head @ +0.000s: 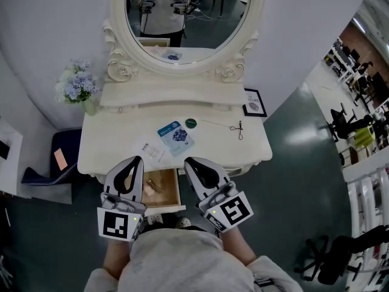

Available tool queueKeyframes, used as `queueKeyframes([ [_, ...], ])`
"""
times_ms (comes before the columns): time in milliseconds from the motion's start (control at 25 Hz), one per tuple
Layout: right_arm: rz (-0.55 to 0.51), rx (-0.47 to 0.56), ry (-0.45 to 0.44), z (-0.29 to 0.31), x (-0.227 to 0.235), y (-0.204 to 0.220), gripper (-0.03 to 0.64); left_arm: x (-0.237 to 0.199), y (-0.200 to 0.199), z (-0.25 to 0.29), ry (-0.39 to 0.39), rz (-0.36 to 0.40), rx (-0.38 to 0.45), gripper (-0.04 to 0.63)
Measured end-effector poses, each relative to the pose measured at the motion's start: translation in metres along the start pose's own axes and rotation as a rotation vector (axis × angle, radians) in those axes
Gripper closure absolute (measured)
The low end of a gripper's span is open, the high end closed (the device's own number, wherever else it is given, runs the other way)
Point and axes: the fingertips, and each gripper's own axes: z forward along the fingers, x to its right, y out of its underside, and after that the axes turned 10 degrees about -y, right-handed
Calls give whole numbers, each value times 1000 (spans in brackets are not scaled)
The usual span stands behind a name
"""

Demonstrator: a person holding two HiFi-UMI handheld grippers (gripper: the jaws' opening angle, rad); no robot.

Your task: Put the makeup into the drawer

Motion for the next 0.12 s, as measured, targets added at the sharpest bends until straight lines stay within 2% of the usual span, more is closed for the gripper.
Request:
queueKeyframes([
  [120, 1, 2, 2, 1, 1, -1, 592, 0, 0, 2, 3, -1, -1, 581],
])
